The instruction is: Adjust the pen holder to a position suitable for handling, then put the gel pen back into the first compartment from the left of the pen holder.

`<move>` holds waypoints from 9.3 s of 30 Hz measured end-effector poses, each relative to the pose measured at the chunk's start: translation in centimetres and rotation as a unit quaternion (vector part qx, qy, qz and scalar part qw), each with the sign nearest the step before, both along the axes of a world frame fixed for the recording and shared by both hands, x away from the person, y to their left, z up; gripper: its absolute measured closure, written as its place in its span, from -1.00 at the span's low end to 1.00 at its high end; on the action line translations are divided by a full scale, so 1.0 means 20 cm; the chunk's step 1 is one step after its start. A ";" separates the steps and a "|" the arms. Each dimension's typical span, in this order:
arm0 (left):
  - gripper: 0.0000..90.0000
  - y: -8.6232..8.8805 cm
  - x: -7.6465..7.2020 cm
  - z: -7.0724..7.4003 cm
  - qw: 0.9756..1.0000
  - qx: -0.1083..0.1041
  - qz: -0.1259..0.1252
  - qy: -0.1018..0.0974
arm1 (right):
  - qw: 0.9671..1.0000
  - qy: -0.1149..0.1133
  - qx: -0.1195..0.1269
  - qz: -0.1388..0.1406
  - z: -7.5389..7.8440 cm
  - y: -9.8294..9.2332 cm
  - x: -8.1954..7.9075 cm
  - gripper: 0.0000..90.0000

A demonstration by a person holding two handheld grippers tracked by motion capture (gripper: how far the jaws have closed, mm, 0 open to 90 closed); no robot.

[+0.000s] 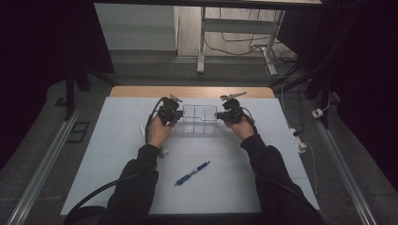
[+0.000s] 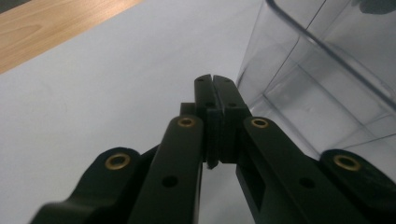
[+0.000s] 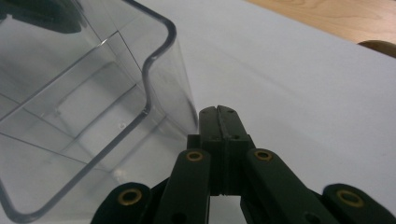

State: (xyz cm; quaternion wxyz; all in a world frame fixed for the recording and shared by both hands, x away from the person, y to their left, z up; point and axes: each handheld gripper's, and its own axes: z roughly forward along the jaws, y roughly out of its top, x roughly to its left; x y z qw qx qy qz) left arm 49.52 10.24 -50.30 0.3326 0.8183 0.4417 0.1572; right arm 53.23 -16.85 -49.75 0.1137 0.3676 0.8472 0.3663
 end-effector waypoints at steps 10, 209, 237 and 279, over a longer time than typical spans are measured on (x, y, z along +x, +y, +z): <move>0.96 0.05 -0.08 0.00 1.000 0.009 -0.008 0.007 | 1.000 0.007 -0.006 0.016 0.00 0.05 -0.08 1.00; 0.77 -0.39 -0.68 0.02 0.969 0.015 -0.217 0.114 | 1.000 0.000 0.022 -0.009 0.21 -0.67 -1.36 -1.00; 0.77 -0.05 -0.58 0.41 0.986 -0.095 -0.139 -0.011 | 1.000 0.000 0.021 -0.006 0.21 -0.66 -1.36 -1.00; 0.77 -0.04 -0.24 0.55 0.979 -0.155 -0.075 -0.108 | 1.000 0.007 0.024 -0.003 0.21 -0.67 -1.36 -1.00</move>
